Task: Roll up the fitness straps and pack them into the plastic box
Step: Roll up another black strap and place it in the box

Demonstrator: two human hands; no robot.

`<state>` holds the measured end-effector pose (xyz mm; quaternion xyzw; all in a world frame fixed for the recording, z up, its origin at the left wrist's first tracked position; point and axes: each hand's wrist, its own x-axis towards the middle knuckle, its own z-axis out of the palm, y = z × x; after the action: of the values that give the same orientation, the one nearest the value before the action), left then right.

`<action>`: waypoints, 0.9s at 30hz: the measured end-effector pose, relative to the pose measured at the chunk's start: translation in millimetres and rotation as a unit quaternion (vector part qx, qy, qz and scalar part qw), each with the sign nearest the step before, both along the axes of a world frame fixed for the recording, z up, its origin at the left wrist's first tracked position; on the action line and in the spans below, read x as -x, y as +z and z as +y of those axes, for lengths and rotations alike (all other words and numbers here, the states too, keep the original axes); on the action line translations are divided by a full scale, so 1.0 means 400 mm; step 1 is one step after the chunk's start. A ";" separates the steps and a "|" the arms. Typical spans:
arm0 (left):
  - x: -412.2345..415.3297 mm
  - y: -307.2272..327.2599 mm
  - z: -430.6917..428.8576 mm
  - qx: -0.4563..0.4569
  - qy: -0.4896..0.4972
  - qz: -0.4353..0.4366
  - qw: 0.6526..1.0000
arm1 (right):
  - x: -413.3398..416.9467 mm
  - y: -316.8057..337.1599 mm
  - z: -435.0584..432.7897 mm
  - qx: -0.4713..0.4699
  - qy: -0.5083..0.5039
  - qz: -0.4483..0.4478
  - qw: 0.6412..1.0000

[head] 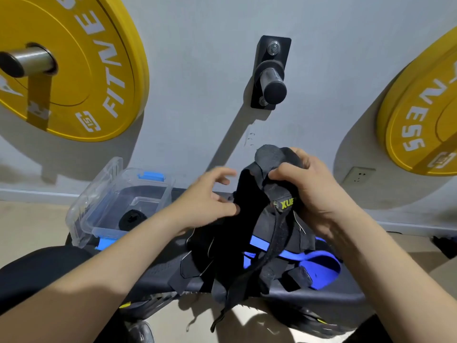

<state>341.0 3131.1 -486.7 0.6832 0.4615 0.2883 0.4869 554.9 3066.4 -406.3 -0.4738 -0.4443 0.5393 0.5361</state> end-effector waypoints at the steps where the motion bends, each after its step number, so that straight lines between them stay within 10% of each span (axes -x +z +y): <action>1: -0.011 -0.016 0.000 -0.003 -0.022 0.027 0.999 | 0.002 -0.002 -0.003 -0.010 0.013 -0.003 1.000; 8: -0.059 -0.132 0.019 -0.017 -0.063 0.277 0.959 | -0.014 0.020 -0.033 -0.081 0.070 0.065 0.992; 17: -0.079 -0.114 0.035 0.087 0.175 -0.116 0.974 | -0.076 0.034 -0.065 0.099 0.054 0.156 0.981; 27: -0.043 -0.049 0.019 0.170 0.165 -0.157 0.959 | -0.063 0.003 -0.099 0.215 0.032 0.069 0.974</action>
<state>358.2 3138.7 -506.4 0.4511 0.5276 0.3856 0.6079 580.3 3026.9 -405.1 -0.5250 -0.2945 0.6708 0.4333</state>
